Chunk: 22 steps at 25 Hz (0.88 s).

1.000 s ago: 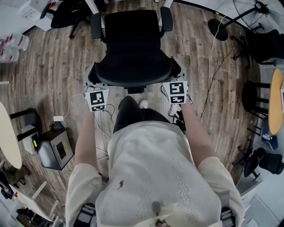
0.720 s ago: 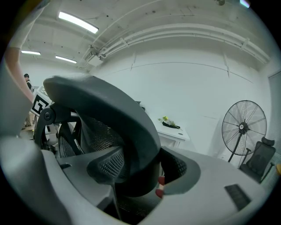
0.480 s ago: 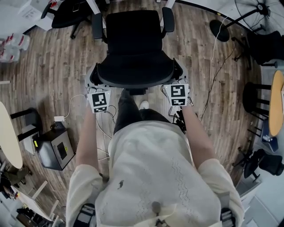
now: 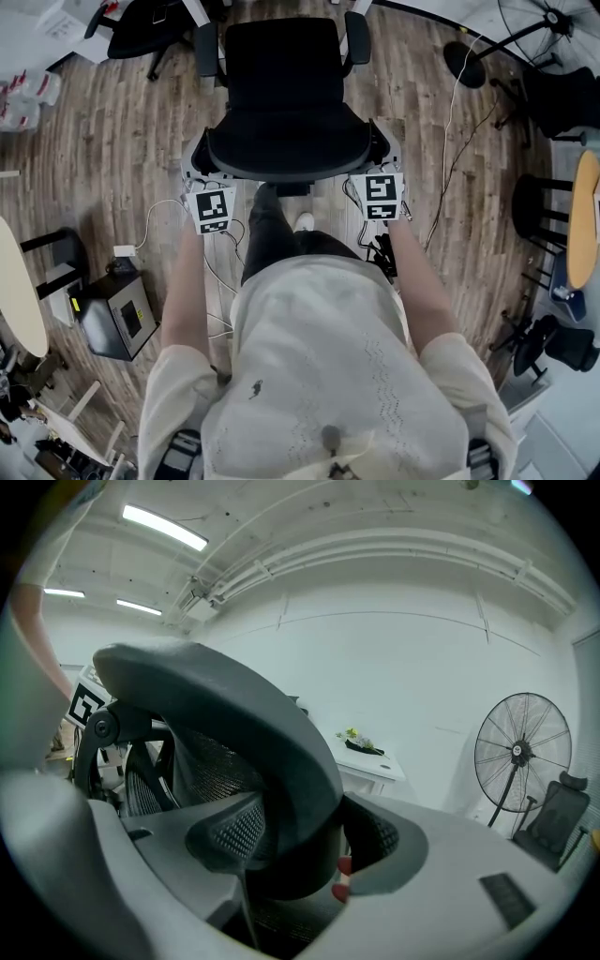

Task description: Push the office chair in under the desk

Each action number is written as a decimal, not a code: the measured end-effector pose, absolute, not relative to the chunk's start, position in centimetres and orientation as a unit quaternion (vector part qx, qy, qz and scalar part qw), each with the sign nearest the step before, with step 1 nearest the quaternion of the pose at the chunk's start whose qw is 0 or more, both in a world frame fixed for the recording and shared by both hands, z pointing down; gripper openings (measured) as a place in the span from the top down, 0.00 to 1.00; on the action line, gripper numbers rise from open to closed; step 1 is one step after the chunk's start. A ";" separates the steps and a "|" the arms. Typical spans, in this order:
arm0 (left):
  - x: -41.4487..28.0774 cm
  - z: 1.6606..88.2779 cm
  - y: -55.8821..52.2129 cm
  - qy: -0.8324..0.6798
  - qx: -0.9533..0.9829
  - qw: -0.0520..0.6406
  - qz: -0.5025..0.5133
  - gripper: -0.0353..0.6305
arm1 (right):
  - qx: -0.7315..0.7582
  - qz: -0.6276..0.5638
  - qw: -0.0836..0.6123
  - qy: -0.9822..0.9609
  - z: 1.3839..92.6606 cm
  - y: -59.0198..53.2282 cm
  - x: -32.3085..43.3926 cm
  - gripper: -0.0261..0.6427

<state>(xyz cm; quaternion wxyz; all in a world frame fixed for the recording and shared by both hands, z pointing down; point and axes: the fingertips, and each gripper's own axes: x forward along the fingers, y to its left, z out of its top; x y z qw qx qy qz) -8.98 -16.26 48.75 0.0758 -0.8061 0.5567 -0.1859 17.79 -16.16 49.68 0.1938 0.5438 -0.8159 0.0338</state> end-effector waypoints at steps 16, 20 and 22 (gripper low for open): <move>-8.7 48.8 -20.3 0.558 -0.806 0.070 -0.186 0.59 | 0.539 0.031 0.197 -0.819 49.7 -20.8 18.1 0.56; -8.9 48.8 -21.3 0.556 -0.807 0.069 -0.187 0.59 | 0.543 0.033 0.196 -0.816 49.8 -21.6 17.8 0.56; -9.3 48.8 -21.9 0.556 -0.807 0.071 -0.187 0.59 | 0.544 0.033 0.196 -0.815 49.8 -22.2 17.5 0.56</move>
